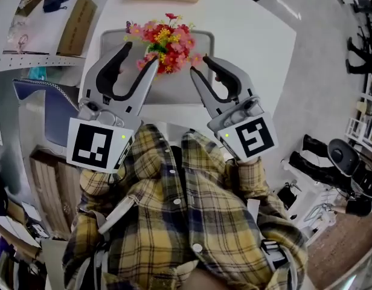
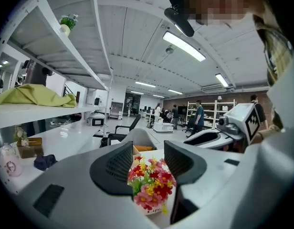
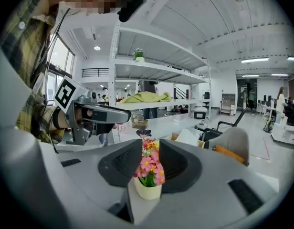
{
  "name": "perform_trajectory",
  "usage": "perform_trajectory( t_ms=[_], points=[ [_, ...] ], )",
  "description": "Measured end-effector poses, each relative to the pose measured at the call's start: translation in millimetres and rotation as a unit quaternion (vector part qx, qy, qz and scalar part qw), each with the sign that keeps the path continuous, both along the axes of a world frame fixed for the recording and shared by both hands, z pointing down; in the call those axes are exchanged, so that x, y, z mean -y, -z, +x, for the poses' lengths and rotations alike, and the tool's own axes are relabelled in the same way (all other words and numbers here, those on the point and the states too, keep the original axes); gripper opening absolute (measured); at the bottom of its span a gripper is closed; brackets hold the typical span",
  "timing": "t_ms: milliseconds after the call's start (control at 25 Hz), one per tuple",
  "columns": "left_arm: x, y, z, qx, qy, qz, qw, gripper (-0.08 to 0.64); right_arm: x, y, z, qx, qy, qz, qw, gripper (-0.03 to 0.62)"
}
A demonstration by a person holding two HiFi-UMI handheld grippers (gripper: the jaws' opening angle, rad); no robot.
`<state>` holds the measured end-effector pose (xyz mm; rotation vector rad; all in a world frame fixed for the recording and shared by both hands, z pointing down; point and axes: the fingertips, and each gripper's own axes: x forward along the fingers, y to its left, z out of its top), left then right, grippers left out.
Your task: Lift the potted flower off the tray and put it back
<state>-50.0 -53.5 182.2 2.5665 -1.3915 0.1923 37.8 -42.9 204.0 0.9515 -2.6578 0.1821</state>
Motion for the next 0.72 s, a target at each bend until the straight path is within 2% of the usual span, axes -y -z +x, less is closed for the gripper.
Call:
perform_trajectory(
  t_ms=[120,200,360,720],
  points=[
    [-3,-12,-2,0.002,-0.009,-0.008,0.9999,0.215,-4,-12,-2,-0.008,0.012,-0.007,1.000,0.106],
    [-6,-21,-3,0.009,-0.020,-0.015,0.9996,0.250,-7,-20,-4,-0.017,0.024,-0.013,0.999,0.134],
    [-11,-42,-3,0.022,-0.039,-0.033,0.9984,0.276,-13,-43,-4,-0.038,0.037,-0.036,0.998,0.194],
    [-23,-102,-7,0.094,-0.092,-0.067,0.9891,0.287,-14,-107,10,-0.078,0.047,-0.102,0.991,0.261]
  ],
)
